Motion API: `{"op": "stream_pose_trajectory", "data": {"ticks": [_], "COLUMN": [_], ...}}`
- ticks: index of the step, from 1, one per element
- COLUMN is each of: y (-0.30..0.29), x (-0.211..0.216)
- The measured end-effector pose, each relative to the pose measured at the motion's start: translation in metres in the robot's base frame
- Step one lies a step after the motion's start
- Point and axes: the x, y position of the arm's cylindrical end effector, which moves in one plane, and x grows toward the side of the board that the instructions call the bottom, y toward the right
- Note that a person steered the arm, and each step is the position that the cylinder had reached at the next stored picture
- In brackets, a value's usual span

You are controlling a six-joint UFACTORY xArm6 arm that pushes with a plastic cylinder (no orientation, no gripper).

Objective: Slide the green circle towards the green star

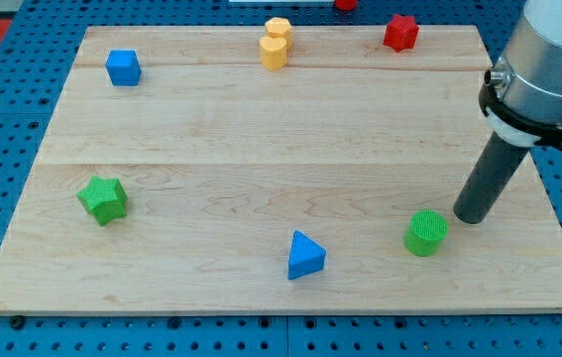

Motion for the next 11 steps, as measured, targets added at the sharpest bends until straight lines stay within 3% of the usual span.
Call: {"op": "stream_pose_trajectory", "data": {"ticks": [3,5,11], "y": [0.016,0.037,0.002], "x": [0.006,0.035,0.048]}}
